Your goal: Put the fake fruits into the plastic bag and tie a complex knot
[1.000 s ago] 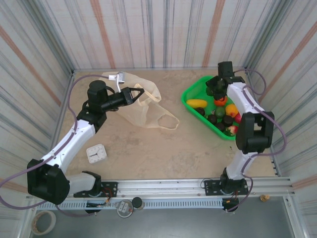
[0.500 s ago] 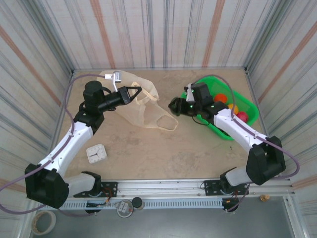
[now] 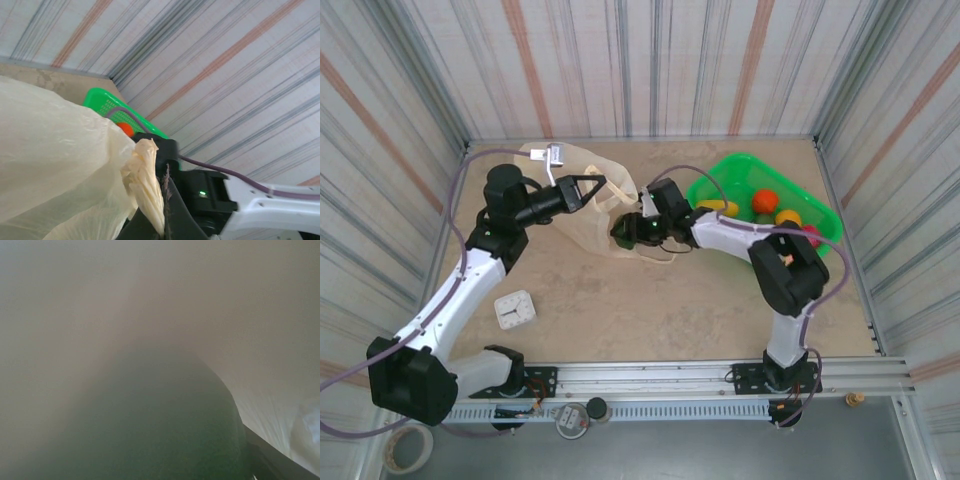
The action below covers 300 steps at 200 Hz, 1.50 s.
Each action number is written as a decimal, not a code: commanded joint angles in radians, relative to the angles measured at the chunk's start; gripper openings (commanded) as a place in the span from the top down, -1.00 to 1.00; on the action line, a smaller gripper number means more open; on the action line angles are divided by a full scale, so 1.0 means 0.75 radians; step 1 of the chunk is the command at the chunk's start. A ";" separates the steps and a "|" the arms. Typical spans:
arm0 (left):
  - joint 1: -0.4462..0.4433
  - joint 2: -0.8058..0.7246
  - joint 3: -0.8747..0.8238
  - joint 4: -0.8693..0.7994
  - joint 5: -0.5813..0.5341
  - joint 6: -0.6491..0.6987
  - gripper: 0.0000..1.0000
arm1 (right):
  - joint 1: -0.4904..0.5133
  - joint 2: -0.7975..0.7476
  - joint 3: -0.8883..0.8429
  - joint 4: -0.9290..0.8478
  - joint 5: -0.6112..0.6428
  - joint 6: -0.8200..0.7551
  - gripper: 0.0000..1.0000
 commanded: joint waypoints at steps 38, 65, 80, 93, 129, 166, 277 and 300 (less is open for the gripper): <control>0.015 -0.069 -0.020 0.180 0.140 -0.018 1.00 | 0.065 0.195 0.348 0.163 0.249 0.343 -0.54; 0.034 -0.062 -0.022 0.146 0.105 -0.022 1.00 | 0.077 0.204 0.395 0.049 0.282 0.321 -0.74; 0.041 -0.058 -0.024 0.146 0.098 -0.031 1.00 | 0.067 0.177 0.341 0.038 0.303 0.310 -0.75; 0.047 -0.055 -0.027 0.139 0.086 -0.035 1.00 | 0.052 0.148 0.284 0.046 0.308 0.310 -0.74; 0.056 -0.051 -0.030 0.092 0.036 -0.030 1.00 | 0.025 0.022 0.150 0.050 0.313 0.224 -0.47; 0.051 -0.042 -0.022 0.049 0.005 -0.019 1.00 | 0.001 -0.180 0.046 -0.021 0.288 0.088 -0.05; -0.025 -0.028 0.014 -0.071 -0.044 0.071 1.00 | -0.321 -0.836 -0.157 -0.660 0.285 -0.255 -0.12; -0.032 -0.021 0.019 -0.068 -0.038 0.069 1.00 | -0.483 -0.958 -0.219 -0.784 0.353 -0.263 -0.12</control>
